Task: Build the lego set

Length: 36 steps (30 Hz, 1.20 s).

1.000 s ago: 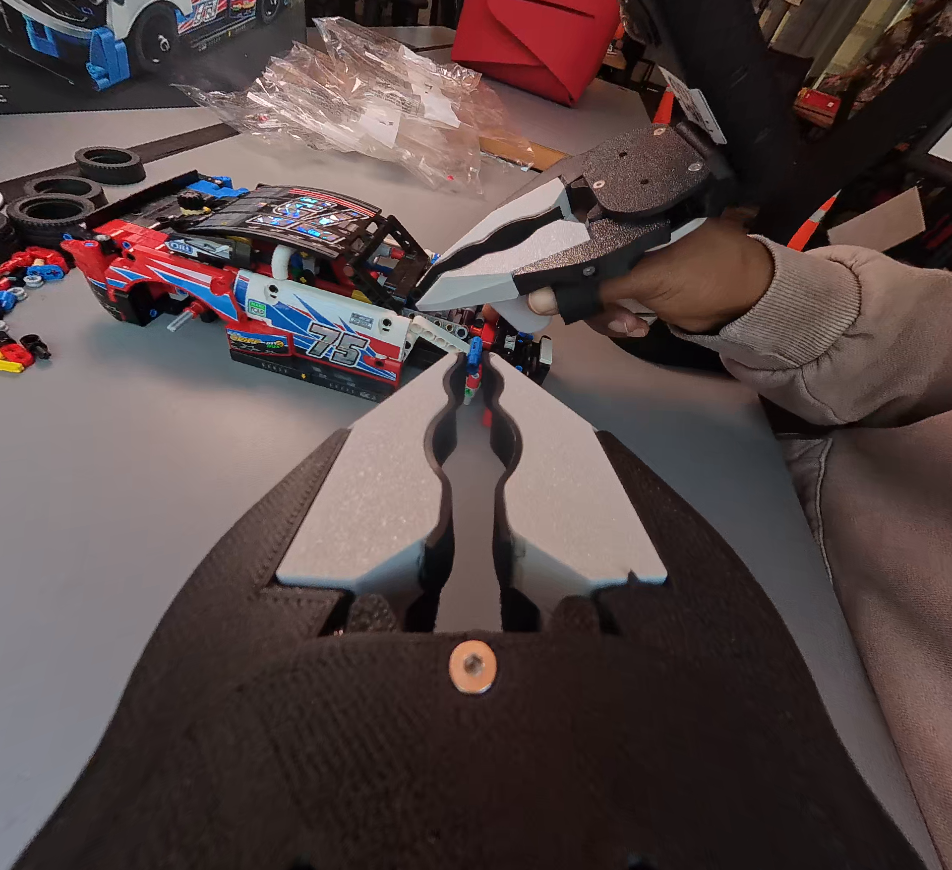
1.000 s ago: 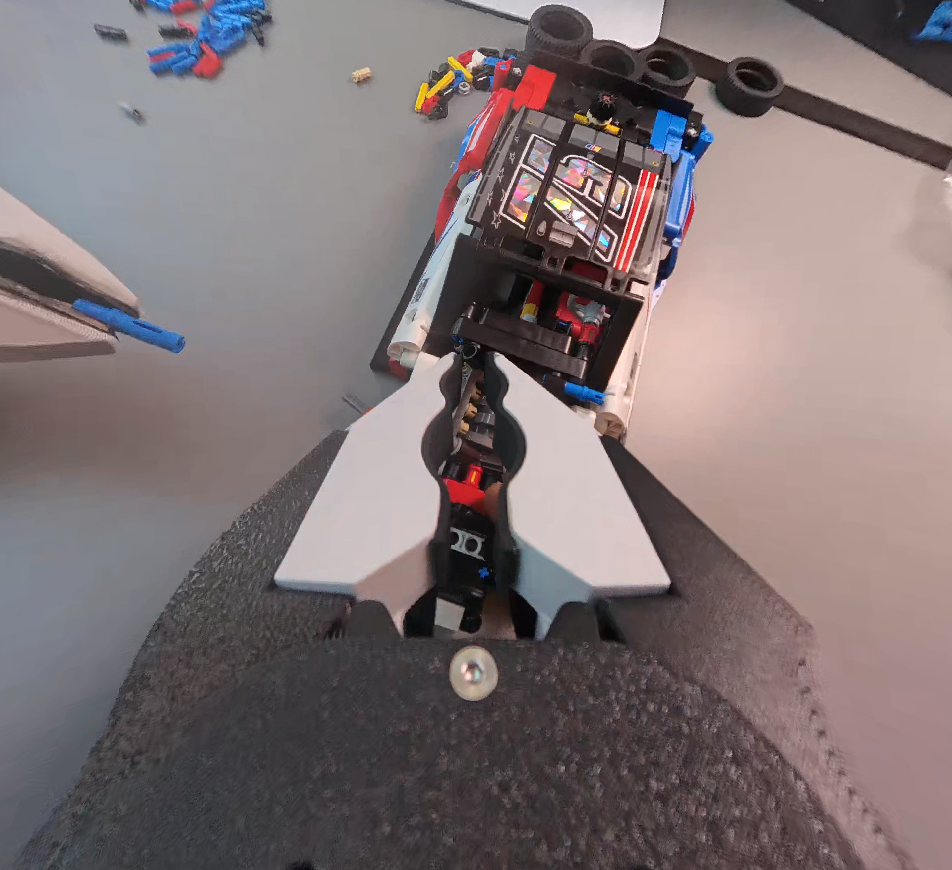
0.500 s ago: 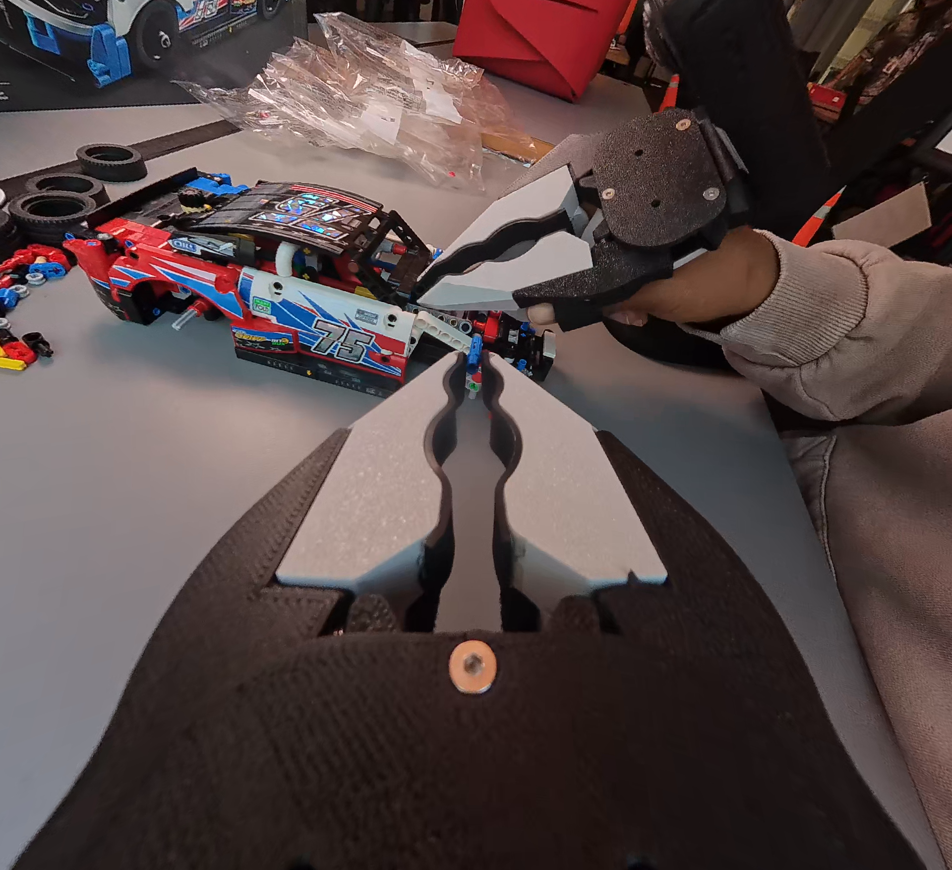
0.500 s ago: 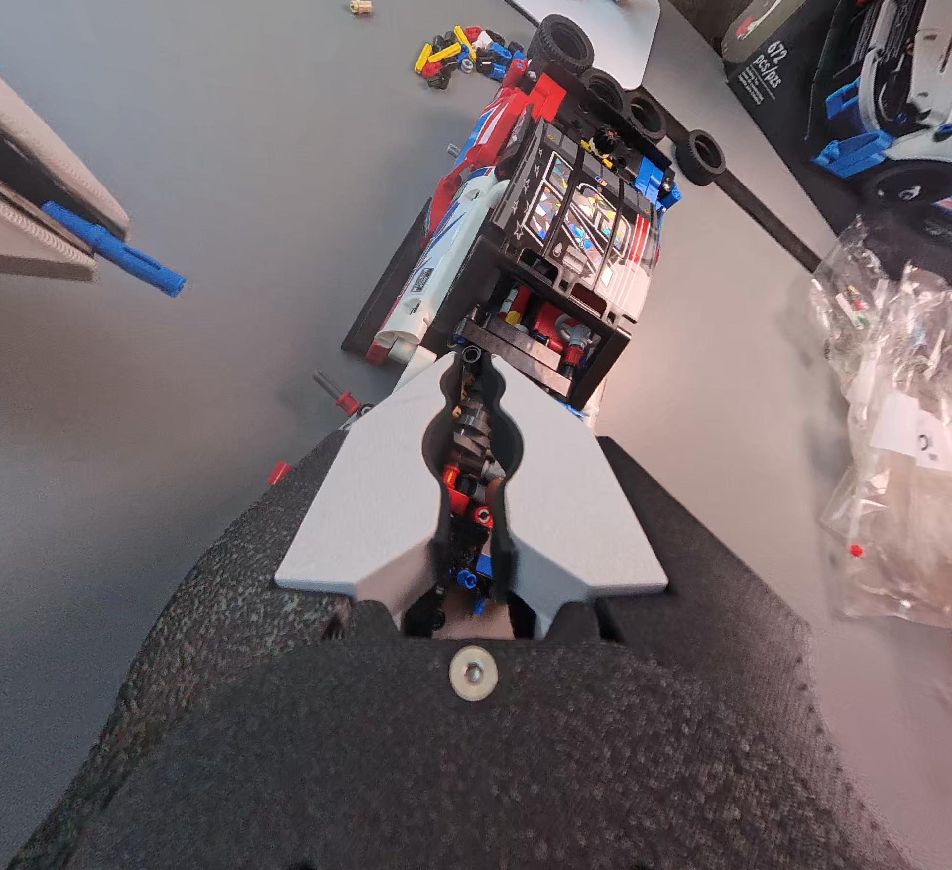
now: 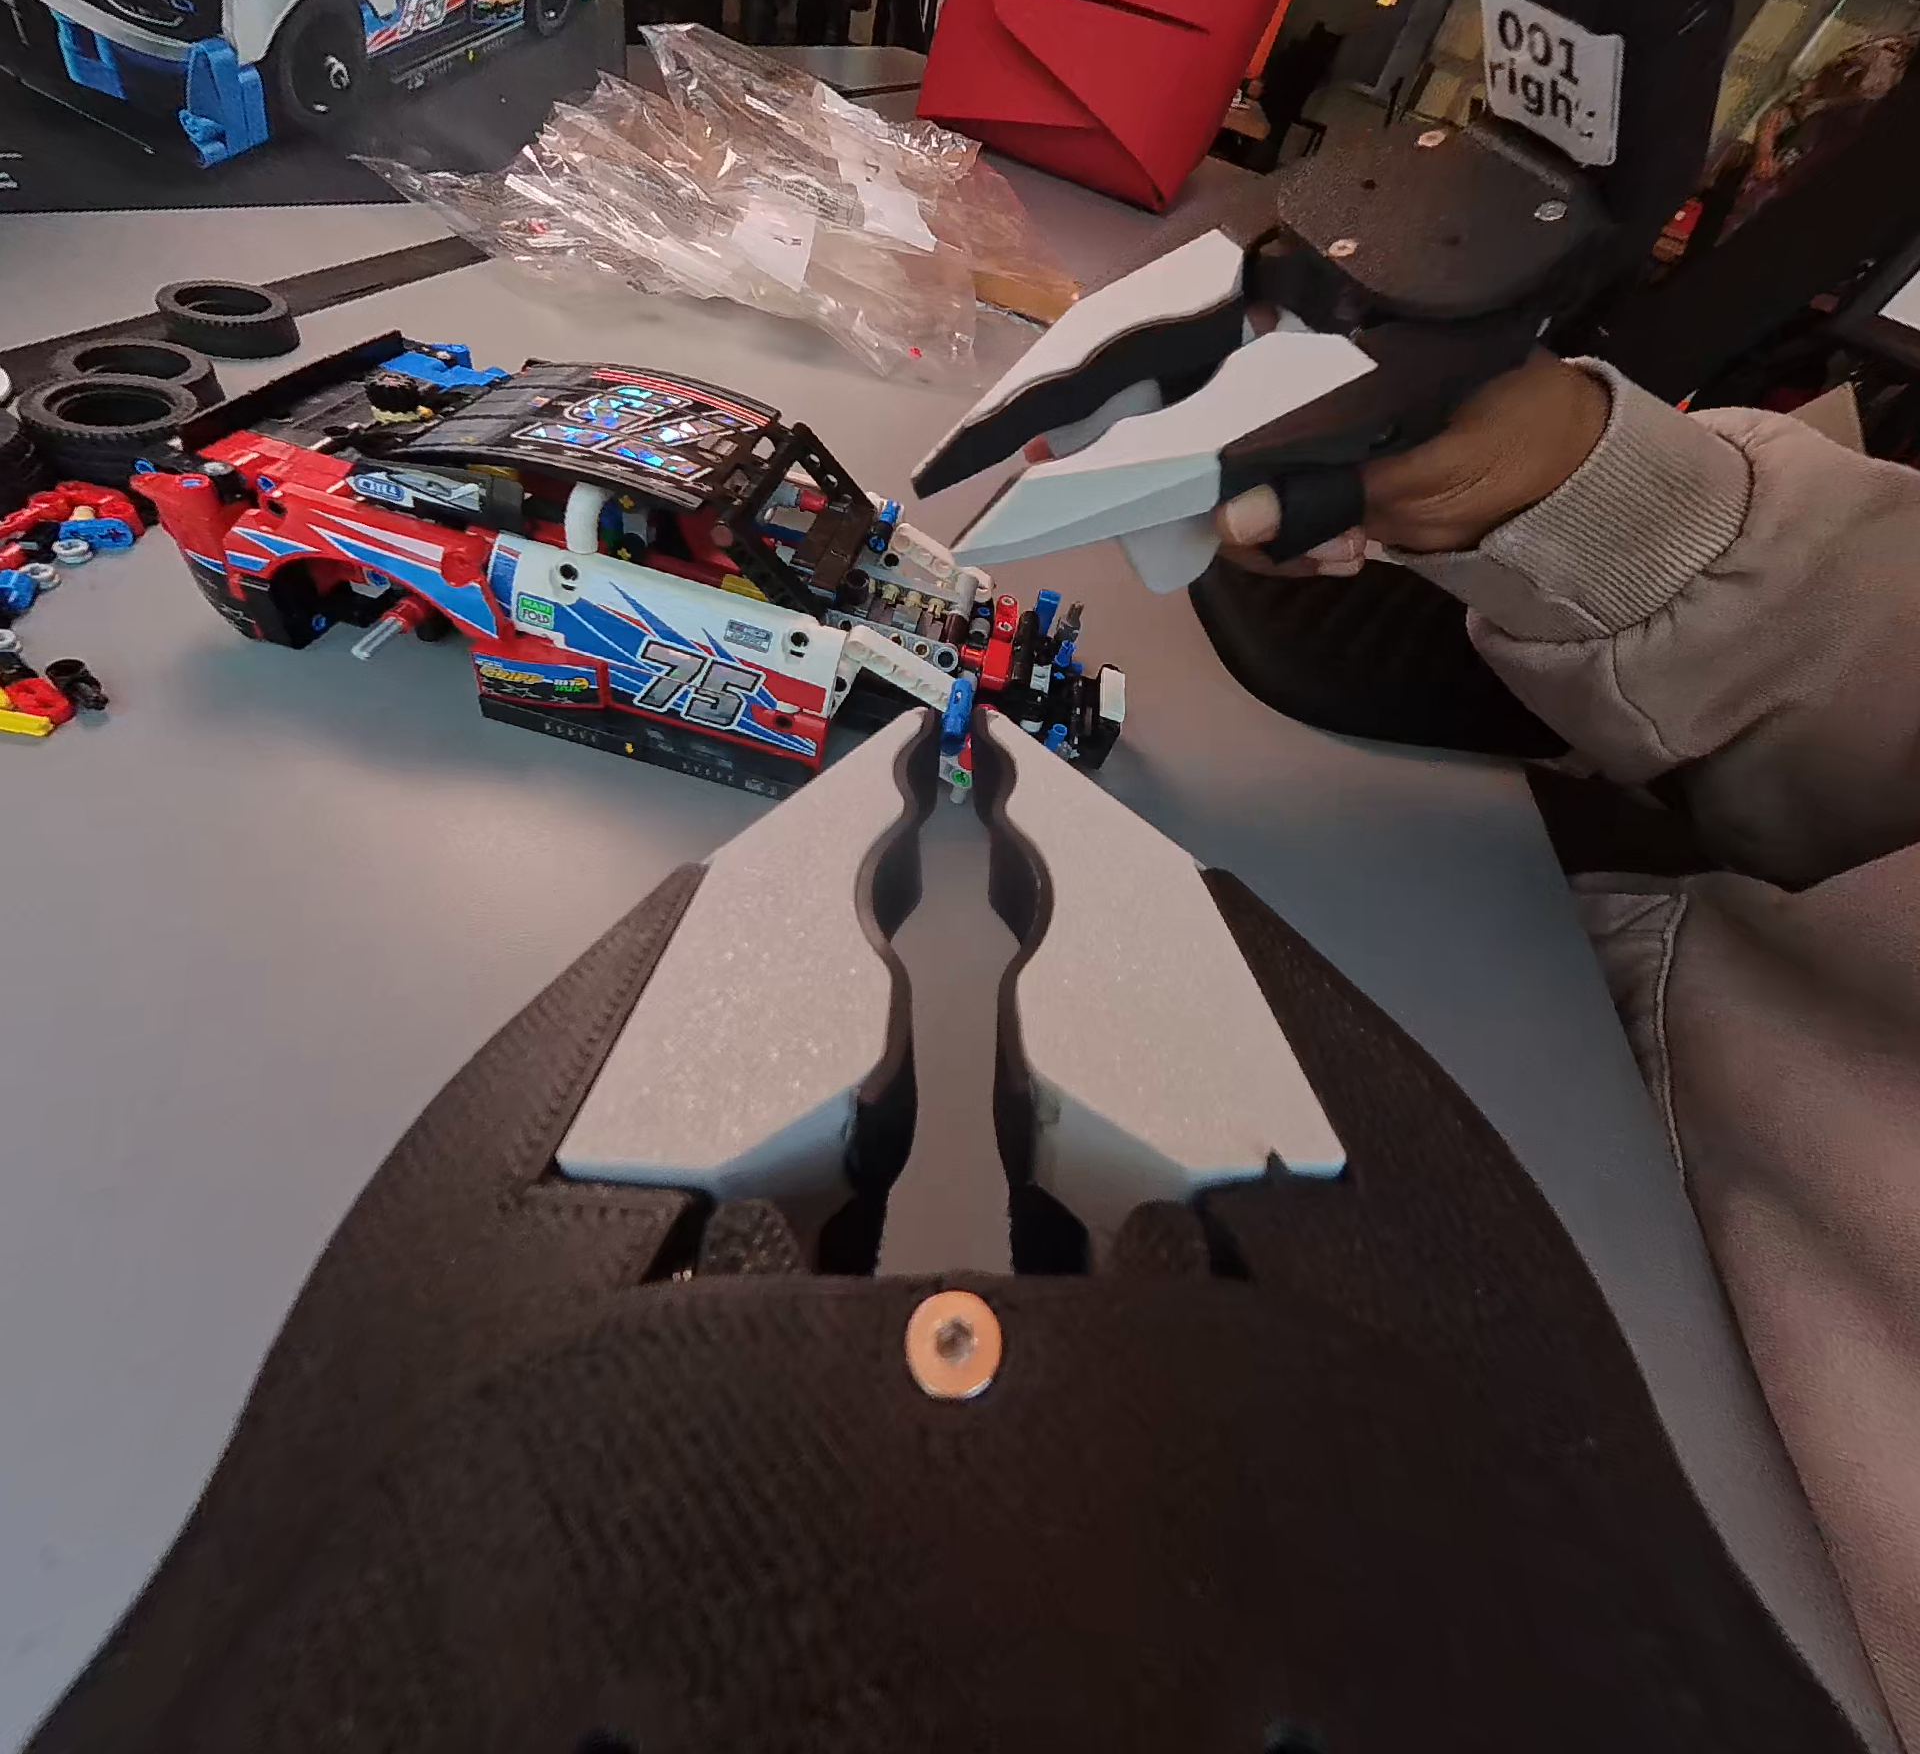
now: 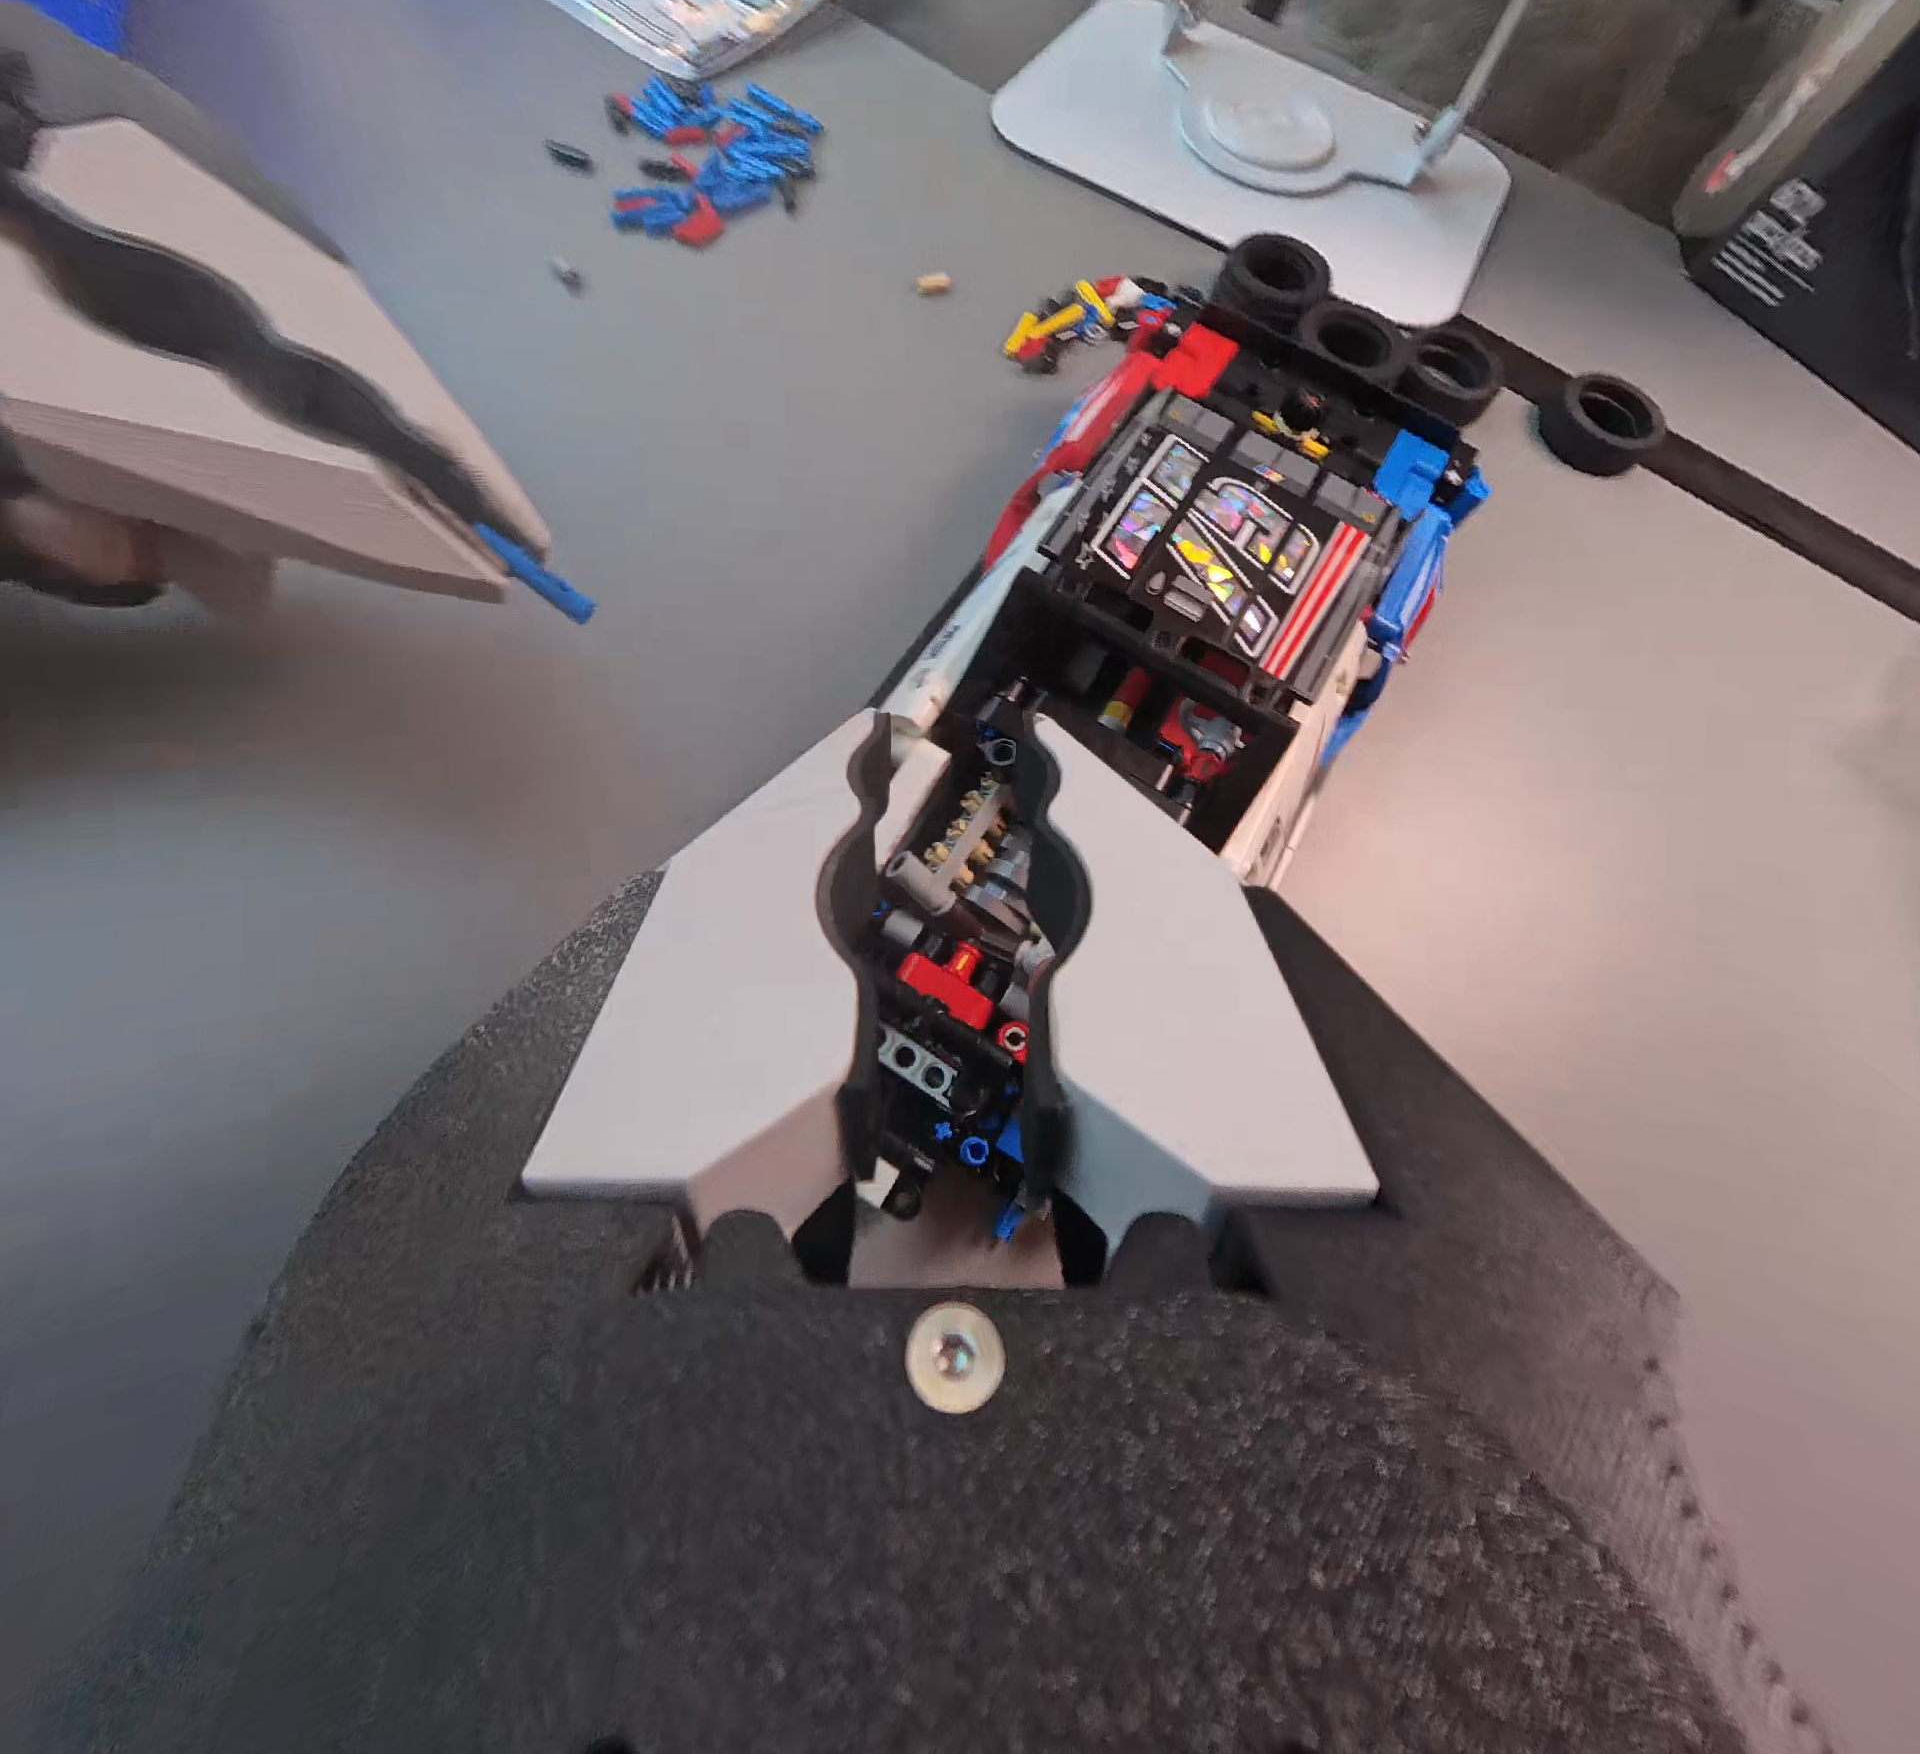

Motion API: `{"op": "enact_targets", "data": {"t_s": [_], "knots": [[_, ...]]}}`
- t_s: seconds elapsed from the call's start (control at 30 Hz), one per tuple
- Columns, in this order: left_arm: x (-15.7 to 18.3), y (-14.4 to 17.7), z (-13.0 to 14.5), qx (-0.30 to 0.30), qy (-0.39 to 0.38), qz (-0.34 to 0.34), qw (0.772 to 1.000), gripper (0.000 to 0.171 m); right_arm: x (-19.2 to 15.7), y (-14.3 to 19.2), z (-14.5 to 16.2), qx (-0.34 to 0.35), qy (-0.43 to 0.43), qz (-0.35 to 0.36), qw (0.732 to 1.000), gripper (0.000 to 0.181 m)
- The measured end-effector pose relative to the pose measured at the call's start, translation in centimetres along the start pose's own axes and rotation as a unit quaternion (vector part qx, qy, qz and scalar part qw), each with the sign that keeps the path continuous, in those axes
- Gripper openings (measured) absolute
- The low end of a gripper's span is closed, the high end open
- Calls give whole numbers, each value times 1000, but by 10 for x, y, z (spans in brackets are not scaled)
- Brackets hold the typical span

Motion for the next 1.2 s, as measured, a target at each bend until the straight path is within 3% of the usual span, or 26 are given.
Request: {"op": "enact_targets", "data": {"t_s": [0.1, 0.2, 0.33, 0.4, 0.53, 0.8, 1.0, 1.2], "knots": [[3, -1, 1, -7, 7, 19, 1000, 4, -20, 18, -9, 46, 74, -76, 993, 20], [10, -4, 5, -22, 6, 48, 999, 4, -55, 26, -13, 67, 191, -132, 970, 17], [18, -7, 7, -27, 6, 71, 997, 4, -75, 12, -8, 44, 300, -116, 946, 15], [17, -7, 8, -29, 3, 65, 997, 4, -76, 7, -4, 46, 315, -115, 941, 8], [14, -5, 6, -6, 63, 88, 994, 4, -74, 6, -3, 70, 271, -118, 953, 5], [11, 0, -1, 40, 193, 160, 967, 4, -73, 10, -7, 151, 79, -141, 975, 3], [11, 2, -7, 73, 246, 196, 946, 3, -71, 13, -9, 204, -75, -190, 957, 3], [12, 3, -8, 73, 241, 193, 948, 3, -72, 15, -8, 199, -49, -176, 963, 2]]}}
Point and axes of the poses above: each gripper's, where its closed fingertips meet, y back along the fingers, z out of its underside, x = y × z across the jaws, the point moved 6 cm from there along y, back along the fingers, and after that the axes turned 3 degrees about x, right-handed, at the moved point
